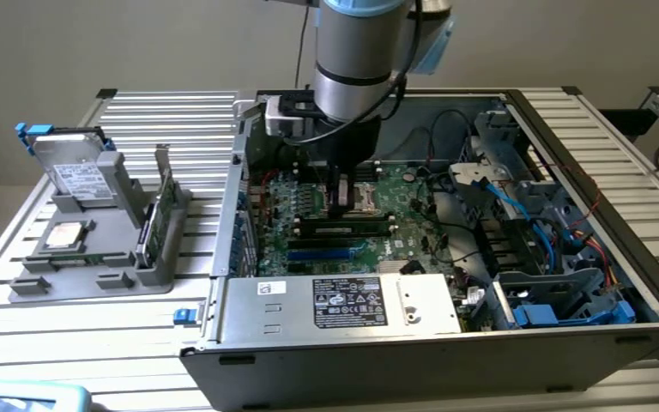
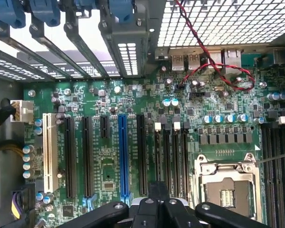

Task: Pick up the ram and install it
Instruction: 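Press down the ram until it locks into place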

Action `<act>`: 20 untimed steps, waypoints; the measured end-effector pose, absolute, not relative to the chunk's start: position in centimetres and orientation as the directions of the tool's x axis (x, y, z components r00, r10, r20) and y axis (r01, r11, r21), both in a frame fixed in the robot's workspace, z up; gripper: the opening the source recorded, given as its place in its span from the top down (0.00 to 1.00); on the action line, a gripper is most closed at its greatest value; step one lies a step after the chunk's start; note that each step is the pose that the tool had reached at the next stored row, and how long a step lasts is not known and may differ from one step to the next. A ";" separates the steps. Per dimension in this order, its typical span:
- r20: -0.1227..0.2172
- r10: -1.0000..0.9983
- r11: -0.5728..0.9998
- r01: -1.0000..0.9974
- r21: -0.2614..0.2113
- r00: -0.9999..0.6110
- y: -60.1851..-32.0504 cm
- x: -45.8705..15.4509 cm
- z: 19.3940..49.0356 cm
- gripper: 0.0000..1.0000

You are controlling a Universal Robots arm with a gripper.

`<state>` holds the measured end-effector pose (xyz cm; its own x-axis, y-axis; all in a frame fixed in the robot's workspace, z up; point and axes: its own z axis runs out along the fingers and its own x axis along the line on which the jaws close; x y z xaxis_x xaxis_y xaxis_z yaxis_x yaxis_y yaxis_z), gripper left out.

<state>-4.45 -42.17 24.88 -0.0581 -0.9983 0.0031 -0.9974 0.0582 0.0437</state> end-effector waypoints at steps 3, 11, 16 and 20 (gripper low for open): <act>0.015 -0.998 0.058 -0.997 0.043 -0.058 -42.1 -4.9 24.6 0.89; 0.012 -0.998 0.057 -0.998 -0.010 -0.057 -41.8 -5.9 24.1 0.89; 0.008 -0.998 0.056 -0.998 -0.032 -0.057 -41.5 -6.7 23.8 0.89; -0.002 -0.998 0.055 -0.998 -0.033 -0.055 -41.3 -6.7 23.5 0.89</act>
<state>-6.74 -41.34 23.53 -0.0552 -0.9985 -0.0015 -0.9979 0.0552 -0.0335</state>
